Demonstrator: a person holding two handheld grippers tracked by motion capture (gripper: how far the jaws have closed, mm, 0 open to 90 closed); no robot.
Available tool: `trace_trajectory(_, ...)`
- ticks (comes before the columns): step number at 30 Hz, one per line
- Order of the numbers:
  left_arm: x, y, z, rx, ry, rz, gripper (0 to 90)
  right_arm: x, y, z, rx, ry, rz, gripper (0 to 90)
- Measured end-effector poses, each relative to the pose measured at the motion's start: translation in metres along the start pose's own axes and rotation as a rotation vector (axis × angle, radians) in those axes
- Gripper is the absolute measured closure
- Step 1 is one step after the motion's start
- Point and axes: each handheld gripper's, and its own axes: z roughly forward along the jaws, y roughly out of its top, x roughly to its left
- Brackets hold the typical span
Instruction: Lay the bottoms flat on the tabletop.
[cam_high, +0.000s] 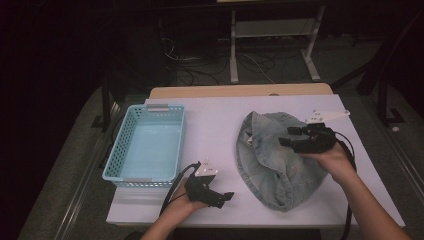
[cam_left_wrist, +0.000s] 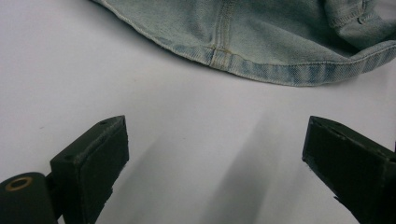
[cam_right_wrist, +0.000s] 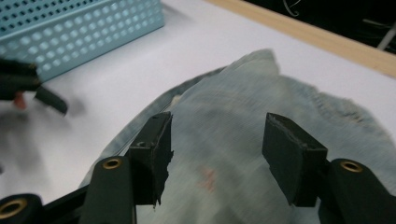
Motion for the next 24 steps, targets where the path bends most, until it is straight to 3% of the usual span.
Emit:
trace_trajectory(9,-0.001,0.000,0.001,0.002,-0.004,0.000,6.8,-0.022,0.015,0.026,0.025,0.005,0.028,36.7)
trace_trajectory(19,-0.001,0.000,0.001,0.005,-0.006,0.005,6.9,-0.021,0.007,0.045,0.082,0.008,0.029,37.7)
trace_trajectory(24,-0.001,0.000,0.002,0.005,-0.006,0.005,6.9,-0.022,0.004,0.045,0.073,-0.010,0.023,59.2)
